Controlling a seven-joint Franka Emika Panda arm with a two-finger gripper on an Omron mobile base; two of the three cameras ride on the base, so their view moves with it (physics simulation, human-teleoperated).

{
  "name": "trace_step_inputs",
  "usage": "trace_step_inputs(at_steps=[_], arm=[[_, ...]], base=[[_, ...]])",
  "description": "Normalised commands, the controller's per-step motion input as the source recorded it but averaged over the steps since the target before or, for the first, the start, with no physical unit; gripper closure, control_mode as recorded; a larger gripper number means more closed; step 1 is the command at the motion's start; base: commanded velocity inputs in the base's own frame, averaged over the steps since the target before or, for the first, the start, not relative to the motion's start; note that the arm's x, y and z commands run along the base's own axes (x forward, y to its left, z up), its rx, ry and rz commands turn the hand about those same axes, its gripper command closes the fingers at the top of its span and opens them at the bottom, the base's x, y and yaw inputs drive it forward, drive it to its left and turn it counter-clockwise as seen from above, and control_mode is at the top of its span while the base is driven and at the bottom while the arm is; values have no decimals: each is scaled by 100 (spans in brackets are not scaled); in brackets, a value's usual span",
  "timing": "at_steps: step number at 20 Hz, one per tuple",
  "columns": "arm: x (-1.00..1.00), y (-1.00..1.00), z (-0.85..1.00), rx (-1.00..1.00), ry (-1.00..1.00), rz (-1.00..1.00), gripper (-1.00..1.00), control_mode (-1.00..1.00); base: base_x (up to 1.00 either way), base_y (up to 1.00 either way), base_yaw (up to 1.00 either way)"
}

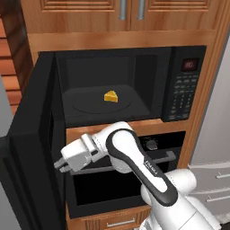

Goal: Open the microwave door.

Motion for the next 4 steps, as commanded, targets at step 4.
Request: trace_step_inputs(at_steps=[4], arm=[[0,11,0,0,0,1,-100,-100]], base=[[0,0,0]])
